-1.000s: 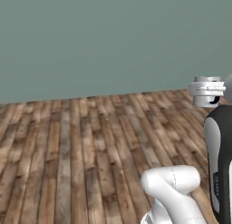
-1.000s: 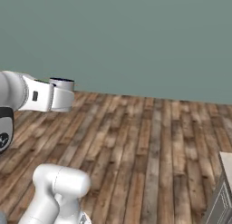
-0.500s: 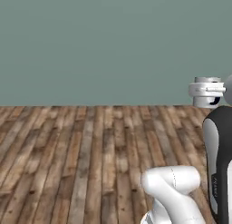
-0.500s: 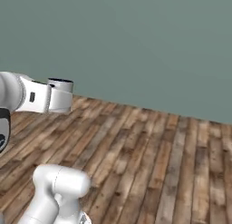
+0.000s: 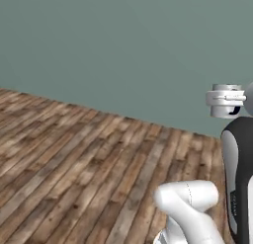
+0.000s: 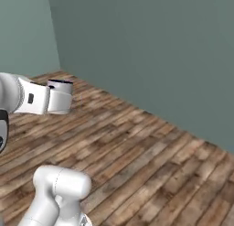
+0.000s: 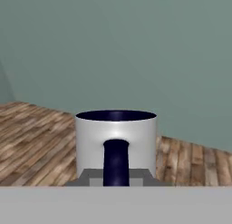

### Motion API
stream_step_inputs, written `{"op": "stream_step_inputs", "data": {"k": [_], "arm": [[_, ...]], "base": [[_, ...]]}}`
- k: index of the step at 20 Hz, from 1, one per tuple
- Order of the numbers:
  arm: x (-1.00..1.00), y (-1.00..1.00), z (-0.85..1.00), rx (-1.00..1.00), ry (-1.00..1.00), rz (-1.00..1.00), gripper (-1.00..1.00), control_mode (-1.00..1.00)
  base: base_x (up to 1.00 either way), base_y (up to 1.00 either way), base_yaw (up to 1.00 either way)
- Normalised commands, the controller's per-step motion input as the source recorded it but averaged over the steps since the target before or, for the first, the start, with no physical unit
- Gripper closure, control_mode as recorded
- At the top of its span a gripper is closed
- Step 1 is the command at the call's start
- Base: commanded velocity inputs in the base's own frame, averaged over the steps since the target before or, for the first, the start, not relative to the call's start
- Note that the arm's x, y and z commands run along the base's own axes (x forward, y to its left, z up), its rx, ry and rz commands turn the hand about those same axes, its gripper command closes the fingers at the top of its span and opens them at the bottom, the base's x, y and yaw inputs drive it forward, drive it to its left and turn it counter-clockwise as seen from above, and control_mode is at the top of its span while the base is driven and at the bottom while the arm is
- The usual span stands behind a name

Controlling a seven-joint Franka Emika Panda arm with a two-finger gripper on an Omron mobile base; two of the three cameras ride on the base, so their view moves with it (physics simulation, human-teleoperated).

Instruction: There is a tray on the dining counter. Grab the cup, mug, and pitcher and place them on the tray. The pitcher may be placed next to the tray if it cannot fit the tray.

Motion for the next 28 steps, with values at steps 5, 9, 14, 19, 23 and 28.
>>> {"op": "stream_step_inputs", "data": {"k": [5, 9, 14, 19, 23, 28], "arm": [[0.0, 0.0, 0.0, 0.0, 0.0, 0.0, 1.0, 1.0], [0.0, 0.0, 0.0, 0.0, 0.0, 0.0, 1.0, 1.0], [0.0, 0.0, 0.0, 0.0, 0.0, 0.0, 1.0, 1.0], [0.0, 0.0, 0.0, 0.0, 0.0, 0.0, 1.0, 1.0], [0.0, 0.0, 0.0, 0.0, 0.0, 0.0, 1.0, 1.0], [0.0, 0.0, 0.0, 0.0, 0.0, 0.0, 1.0, 1.0]], "base": [[1.0, 0.0, 0.82], [1.0, 0.0, 0.87], [1.0, 0.0, 0.85], [1.0, 0.0, 0.81], [1.0, -0.22, 0.71], [1.0, -0.55, 0.51]]}}
